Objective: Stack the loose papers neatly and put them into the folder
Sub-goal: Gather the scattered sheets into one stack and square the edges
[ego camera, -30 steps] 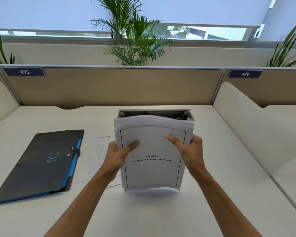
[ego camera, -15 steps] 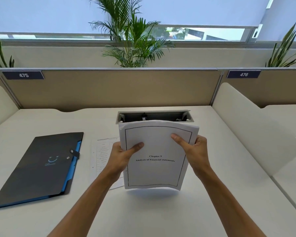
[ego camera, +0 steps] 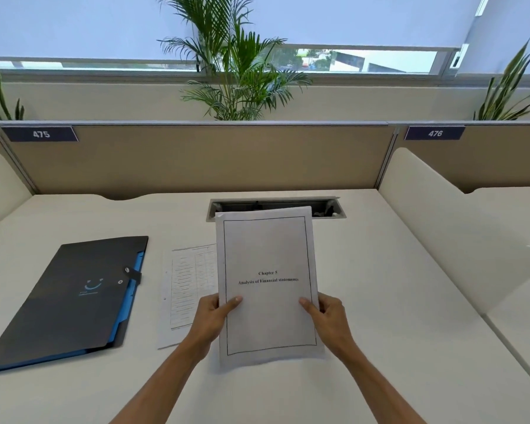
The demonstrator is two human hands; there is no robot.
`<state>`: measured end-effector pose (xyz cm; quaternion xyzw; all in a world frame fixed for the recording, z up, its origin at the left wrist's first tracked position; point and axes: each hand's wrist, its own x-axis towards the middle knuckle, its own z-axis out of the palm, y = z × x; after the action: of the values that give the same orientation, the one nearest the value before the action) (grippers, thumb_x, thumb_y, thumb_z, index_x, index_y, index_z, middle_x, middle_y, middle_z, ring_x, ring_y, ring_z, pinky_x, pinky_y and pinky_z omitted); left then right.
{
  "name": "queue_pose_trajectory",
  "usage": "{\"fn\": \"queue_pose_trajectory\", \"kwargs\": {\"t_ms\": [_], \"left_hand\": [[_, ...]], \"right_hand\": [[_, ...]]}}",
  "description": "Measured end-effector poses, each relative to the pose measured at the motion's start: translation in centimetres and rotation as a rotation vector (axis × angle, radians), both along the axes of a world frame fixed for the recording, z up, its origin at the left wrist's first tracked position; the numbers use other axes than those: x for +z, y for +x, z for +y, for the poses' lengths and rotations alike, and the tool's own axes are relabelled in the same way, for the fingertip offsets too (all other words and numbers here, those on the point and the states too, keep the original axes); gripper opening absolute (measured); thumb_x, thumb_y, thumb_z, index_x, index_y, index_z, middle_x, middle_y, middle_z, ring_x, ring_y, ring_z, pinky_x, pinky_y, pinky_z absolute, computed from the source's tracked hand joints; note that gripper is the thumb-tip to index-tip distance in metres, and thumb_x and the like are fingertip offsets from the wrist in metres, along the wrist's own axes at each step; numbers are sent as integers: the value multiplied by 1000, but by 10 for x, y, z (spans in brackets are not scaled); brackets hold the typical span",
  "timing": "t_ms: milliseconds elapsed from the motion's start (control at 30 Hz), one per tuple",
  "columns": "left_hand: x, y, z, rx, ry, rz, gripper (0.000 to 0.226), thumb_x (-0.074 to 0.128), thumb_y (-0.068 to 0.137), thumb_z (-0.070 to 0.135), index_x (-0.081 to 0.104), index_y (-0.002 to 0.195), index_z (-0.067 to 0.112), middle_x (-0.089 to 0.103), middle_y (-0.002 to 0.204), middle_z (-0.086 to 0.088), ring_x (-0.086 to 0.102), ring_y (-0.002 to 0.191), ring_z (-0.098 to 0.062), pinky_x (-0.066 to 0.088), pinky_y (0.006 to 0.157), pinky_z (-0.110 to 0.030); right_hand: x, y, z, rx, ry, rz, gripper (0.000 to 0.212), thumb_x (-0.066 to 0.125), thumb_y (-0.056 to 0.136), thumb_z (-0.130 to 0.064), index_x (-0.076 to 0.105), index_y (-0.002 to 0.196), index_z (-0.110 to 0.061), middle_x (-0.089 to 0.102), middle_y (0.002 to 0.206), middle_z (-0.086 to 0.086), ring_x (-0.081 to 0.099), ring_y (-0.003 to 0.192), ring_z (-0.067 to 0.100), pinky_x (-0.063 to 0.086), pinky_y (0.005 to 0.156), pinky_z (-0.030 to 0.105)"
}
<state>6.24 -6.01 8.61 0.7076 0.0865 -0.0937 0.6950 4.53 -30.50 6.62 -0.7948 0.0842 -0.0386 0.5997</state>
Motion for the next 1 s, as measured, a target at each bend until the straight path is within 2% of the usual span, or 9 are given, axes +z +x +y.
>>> {"fn": "queue_pose_trajectory", "kwargs": {"t_ms": [100,200,300,367,533,633,800,900,1000], "left_hand": [[-2,5,5,15,19,50,15,69,87,18,75,96,7,78,92,-6,73,90,-28,60,76,-38],[-4,8,10,48,4,102,17,66,89,21,74,94,7,78,93,-8,73,91,-30,60,78,-41],[-5,9,21,169,50,91,23,59,93,28,72,92,10,76,87,-8,73,82,-25,59,69,-33],[-13,10,32,288,204,58,33,57,94,33,70,99,3,73,91,-13,71,84,-29,59,81,-43],[-36,12,66,423,849,140,67,61,87,50,50,131,1,52,133,-22,48,123,-39,39,100,-54],[-41,14,79,395,1026,259,79,68,76,60,51,124,0,43,136,-22,39,128,-39,35,100,-54],[-40,18,83,336,1001,256,72,81,69,43,52,121,3,47,131,-19,43,123,-37,42,94,-50],[-33,20,78,288,869,251,53,77,75,26,49,115,3,59,120,-19,56,106,-37,47,76,-41],[-32,23,73,245,669,191,41,69,83,12,55,121,2,62,123,-20,58,107,-38,47,80,-38]], "right_hand": [[2,4,7,-51,-7,8,29,63,93,-26,63,66,-15,62,61,4,48,55,7,41,56,29],[2,9,8,-49,-42,17,21,58,96,-21,69,83,-9,72,80,15,58,65,11,50,63,35],[1,12,4,-65,-61,22,22,57,96,-22,69,87,-7,72,85,17,59,68,17,51,67,36],[1,14,0,-74,-71,21,23,57,96,-23,68,88,-4,72,86,17,60,69,19,50,67,34],[3,15,-13,-96,-58,44,26,59,93,-27,67,86,-4,72,81,12,60,70,20,48,66,33],[8,14,-17,-94,-38,44,21,59,94,-24,70,84,-9,75,83,5,65,74,20,52,69,34],[11,16,-17,-95,-11,36,20,59,95,-22,72,82,-15,76,85,4,68,78,22,54,73,37],[10,17,-13,-87,11,52,19,59,94,-22,72,84,-14,76,86,4,71,85,28,56,77,43],[10,18,-7,-82,37,57,18,59,94,-22,73,85,-15,77,87,3,71,87,28,56,78,43]]}}
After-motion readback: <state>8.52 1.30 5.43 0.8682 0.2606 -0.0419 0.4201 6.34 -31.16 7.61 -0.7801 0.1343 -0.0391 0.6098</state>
